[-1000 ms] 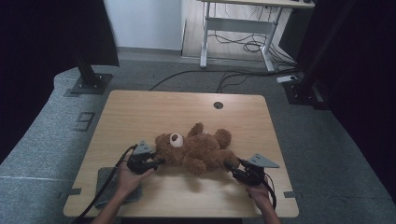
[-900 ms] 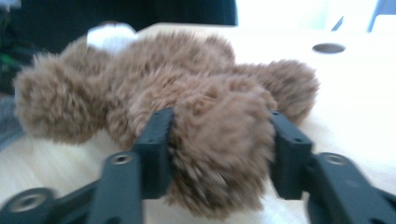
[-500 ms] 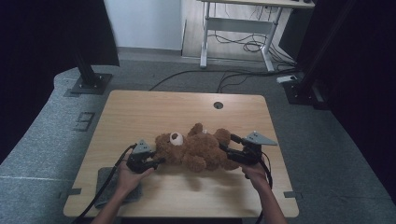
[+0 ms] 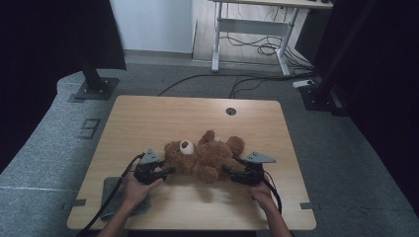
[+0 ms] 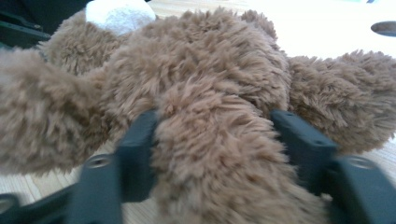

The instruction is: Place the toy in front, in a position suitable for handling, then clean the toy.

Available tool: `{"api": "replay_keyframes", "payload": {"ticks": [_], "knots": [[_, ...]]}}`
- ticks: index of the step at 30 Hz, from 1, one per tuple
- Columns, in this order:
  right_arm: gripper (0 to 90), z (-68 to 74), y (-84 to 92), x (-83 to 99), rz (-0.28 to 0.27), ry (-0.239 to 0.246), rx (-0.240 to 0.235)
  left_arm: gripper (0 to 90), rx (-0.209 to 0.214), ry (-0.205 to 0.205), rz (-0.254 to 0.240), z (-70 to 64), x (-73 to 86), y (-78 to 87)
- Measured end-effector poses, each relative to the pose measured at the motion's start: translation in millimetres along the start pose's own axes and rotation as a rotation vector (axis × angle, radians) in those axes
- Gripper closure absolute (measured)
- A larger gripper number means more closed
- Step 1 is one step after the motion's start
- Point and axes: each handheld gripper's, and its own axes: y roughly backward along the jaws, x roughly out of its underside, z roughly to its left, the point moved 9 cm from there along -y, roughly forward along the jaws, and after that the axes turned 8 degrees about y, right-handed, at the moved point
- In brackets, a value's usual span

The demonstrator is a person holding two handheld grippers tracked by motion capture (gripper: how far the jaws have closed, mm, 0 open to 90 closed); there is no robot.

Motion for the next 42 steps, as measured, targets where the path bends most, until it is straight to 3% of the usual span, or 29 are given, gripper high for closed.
{"api": "replay_keyframes", "payload": {"ticks": [1, 2, 5, 8, 10, 12, 18, 22, 32, 39, 42], "knots": [[45.5, 0.0, 0.0, 0.0, 0.000, 0.000, 0.000, 57.0, 0.001, 0.001, -0.004, 0.1, -0.5, 0.7], [53.4, 0.6, 2.0, -2.4, -0.019, 0.008, 0.004, 50.4, 0.006, 0.001, -0.005, 0.0, -1.4, 4.3], [58.7, 0.7, 4.3, -4.9, -0.033, 0.012, 0.012, 37.4, -0.011, -0.009, -0.003, 2.2, -1.0, 16.8], [60.6, 0.7, 4.9, -5.7, -0.042, 0.006, 0.008, 29.3, -0.013, 0.000, 0.004, 5.3, 1.9, 27.2], [60.6, 0.5, 5.2, -5.8, -0.041, 0.004, 0.002, 25.3, -0.041, 0.012, 0.018, 13.6, 10.0, 41.9], [60.6, 0.2, 5.3, -5.6, -0.041, 0.000, -0.001, 23.0, -0.048, 0.017, 0.025, 16.6, 13.3, 46.2], [60.0, 0.0, 5.3, -5.0, -0.042, -0.001, -0.003, 19.4, -0.108, 0.059, 0.021, 39.0, 31.1, 70.4], [59.8, 0.4, 6.0, -3.9, -0.042, -0.002, -0.005, 17.9, -0.146, 0.061, 0.034, 48.9, 42.9, 81.4], [59.2, 1.0, 6.8, -2.3, -0.045, -0.002, -0.010, 15.1, -0.192, 0.086, 0.072, 60.8, 72.8, 96.3], [58.8, 0.8, 6.8, -2.1, -0.048, -0.006, -0.013, 16.0, -0.227, 0.087, 0.158, 67.6, 95.4, 84.2], [58.5, 1.5, 7.3, -1.3, -0.049, -0.011, -0.013, 21.1, -0.245, 0.075, 0.160, 68.9, 96.7, 82.4]]}}
